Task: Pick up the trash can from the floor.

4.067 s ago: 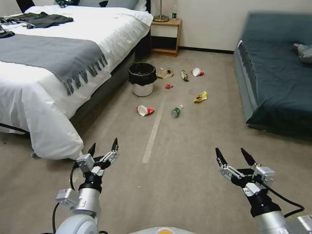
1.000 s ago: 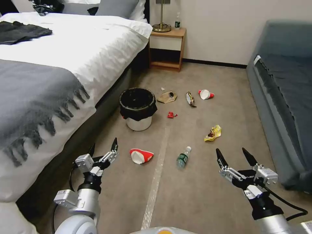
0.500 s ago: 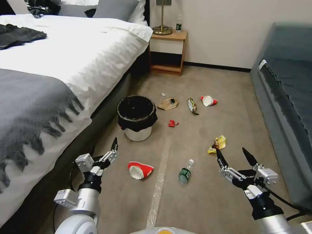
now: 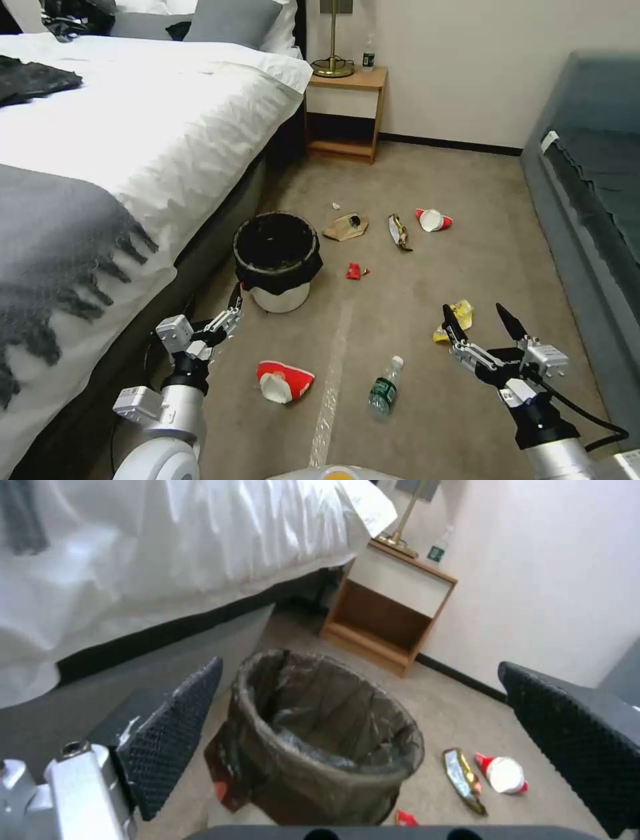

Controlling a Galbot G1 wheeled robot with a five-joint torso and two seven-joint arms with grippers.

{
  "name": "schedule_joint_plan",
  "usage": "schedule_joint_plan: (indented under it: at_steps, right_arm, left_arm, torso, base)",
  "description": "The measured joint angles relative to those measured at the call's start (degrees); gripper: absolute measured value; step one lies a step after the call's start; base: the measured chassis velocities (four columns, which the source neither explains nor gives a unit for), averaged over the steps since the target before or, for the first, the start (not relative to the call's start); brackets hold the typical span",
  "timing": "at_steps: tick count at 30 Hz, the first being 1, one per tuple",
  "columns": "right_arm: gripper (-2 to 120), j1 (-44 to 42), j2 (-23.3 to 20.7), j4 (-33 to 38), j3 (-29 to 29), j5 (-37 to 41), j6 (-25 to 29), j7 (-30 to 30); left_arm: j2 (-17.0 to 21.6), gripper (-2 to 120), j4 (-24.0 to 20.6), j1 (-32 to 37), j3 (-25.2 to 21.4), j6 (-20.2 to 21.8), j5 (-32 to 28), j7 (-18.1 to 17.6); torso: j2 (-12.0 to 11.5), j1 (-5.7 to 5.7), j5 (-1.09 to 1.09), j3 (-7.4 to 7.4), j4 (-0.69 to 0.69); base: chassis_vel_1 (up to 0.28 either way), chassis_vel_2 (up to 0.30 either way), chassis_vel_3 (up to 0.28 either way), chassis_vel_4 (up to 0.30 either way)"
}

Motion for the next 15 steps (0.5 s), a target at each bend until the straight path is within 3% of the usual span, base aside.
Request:
schedule_joint_plan:
  at_steps: [15]
  right_arm:
    - [100, 0.2, -0.1, -0.3, -0.1, 0.0, -0.3, 0.1]
  left_arm:
    - [0.0, 100, 0.5, 0.1, -0.1, -0.1, 0.0, 0.0]
  torso:
    - [0.0, 0.0, -0.01, 0.0, 0.01]
  base:
    - [-0.134, 0.144, 0.144, -0.139]
